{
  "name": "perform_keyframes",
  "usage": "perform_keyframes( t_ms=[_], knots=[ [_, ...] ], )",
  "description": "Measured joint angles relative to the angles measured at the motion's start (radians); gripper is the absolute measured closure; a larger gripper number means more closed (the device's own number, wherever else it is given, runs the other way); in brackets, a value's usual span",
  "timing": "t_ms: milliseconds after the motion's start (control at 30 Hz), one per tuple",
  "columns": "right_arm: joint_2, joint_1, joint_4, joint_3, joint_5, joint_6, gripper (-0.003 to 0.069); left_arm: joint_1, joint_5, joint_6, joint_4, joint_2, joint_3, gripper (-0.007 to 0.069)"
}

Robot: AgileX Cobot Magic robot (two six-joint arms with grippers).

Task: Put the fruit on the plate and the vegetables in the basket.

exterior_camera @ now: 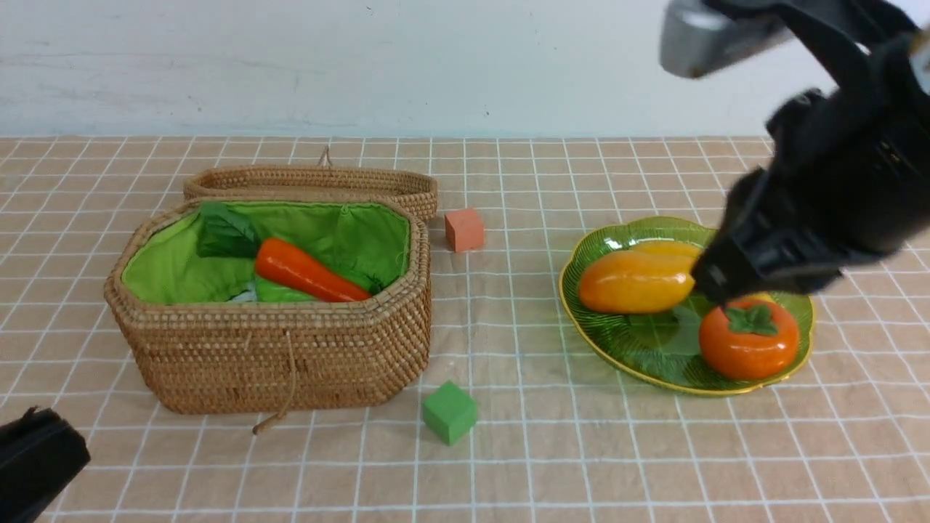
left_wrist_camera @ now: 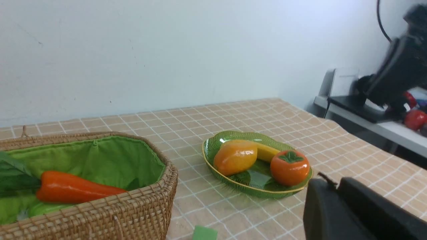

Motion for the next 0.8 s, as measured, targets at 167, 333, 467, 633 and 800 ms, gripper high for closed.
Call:
perform_keyframes(
  t_ms=[167, 333, 467, 633, 800],
  knots=[
    [-0.182, 0.000, 0.000, 0.231, 0.002, 0.121, 0.0653, 0.000, -0.037, 0.007, -0.010, -0.034, 0.066, 0.0565],
    [-0.306, 0.000, 0.000, 0.363, 0.004, 0.168, 0.0654, 0.000, -0.017, 0.007, -0.011, -0.034, 0.090, 0.0561],
    [-0.391, 0.000, 0.000, 0.404, 0.007, 0.173, 0.0653, 0.000, -0.001, 0.008, -0.011, -0.034, 0.095, 0.0554],
    [-0.453, 0.000, 0.000, 0.406, 0.007, 0.177, 0.0653, 0.000, 0.000, 0.009, -0.011, -0.034, 0.095, 0.0550],
    [-0.536, -0.083, -0.062, 0.420, -0.002, 0.177, 0.0655, 0.000, 0.000, 0.009, -0.011, -0.034, 0.095, 0.0547]
  ],
)
